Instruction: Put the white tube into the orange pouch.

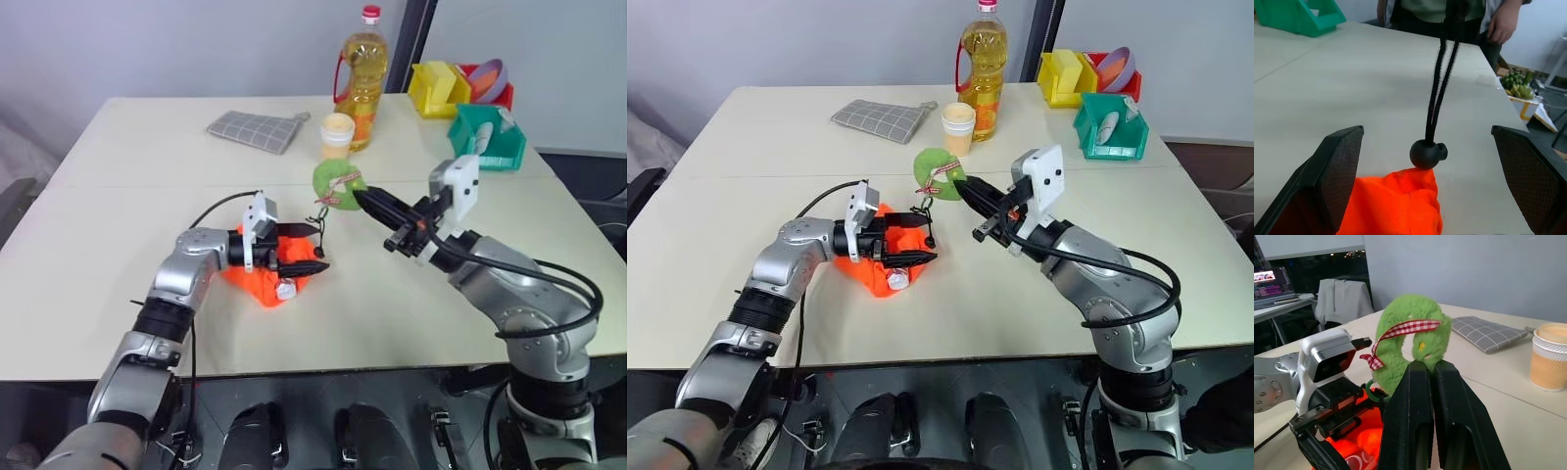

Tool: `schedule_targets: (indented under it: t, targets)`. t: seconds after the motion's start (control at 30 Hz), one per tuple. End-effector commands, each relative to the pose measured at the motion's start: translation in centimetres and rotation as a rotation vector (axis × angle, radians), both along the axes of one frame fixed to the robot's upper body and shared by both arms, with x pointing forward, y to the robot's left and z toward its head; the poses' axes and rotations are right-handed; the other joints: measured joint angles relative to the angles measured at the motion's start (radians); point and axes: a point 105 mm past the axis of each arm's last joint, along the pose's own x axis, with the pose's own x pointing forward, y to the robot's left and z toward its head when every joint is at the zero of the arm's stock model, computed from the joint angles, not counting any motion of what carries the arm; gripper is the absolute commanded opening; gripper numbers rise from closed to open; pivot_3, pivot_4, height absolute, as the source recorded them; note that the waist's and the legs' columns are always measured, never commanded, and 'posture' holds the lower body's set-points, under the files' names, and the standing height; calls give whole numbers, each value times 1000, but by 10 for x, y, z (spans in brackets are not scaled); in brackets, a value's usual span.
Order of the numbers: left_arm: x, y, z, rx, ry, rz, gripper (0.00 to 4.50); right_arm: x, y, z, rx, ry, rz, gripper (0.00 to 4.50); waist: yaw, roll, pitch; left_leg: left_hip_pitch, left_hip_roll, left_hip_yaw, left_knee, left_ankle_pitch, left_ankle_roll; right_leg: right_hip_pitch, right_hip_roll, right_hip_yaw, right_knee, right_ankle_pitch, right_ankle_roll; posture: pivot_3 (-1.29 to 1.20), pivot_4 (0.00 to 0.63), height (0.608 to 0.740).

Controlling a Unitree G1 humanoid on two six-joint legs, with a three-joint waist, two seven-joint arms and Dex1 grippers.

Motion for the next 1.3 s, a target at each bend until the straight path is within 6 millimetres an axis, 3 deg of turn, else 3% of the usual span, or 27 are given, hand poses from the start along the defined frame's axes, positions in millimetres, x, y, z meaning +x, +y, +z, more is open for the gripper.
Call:
schedule_targets:
  t: [0.03, 0.67, 0.77, 0.93, 1.2, 1.23, 1.3]
  targets:
    - [-1, -4, 3, 21, -39, -27, 4500, -6, 1, 11, 9, -62, -1, 58, 0, 0, 0, 0, 0, 0, 0, 0, 0, 0, 0, 0, 0, 0, 0, 0, 150, 740]
    - [-3, -2, 2, -33, -30, 92, 4500, -9, -3, 12, 18, -58, -5, 58, 0, 0, 0, 0, 0, 0, 1, 0, 0, 1, 0, 0, 1, 0, 0, 0, 150, 740]
    - [-5, -3, 1, -32, -15, 80, 3568, -9, -3, 12, 18, -59, -3, 0, 1, 0, 0, 0, 0, 0, 1, 0, 0, 1, 0, 0, 1, 0, 1, 0, 150, 740]
    - [-4, -3, -1, -15, -20, 94, 1034, -9, -3, 13, 17, -63, -2, 0, 2, 0, 0, 0, 0, 0, 1, 0, 0, 1, 0, 0, 1, 1, 1, 0, 150, 740]
    - [-1, -4, -1, -23, -18, 111, 1034, -9, -3, 13, 12, -65, -3, 0, 2, 0, 0, 0, 0, 0, 1, 0, 0, 1, 0, 0, 1, 1, 1, 0, 150, 740]
    - [-1, -4, -1, -28, -16, 110, 513, -9, -3, 13, 12, -66, -3, 0, 2, 0, 0, 0, 0, 0, 1, 0, 0, 1, 0, 0, 1, 1, 1, 0, 150, 740]
    - [-1, -3, -1, -24, -17, 112, 259, -9, -3, 13, 12, -67, -3, 0, 2, 0, 0, 0, 0, 0, 1, 0, 0, 1, 0, 0, 1, 1, 1, 0, 150, 740]
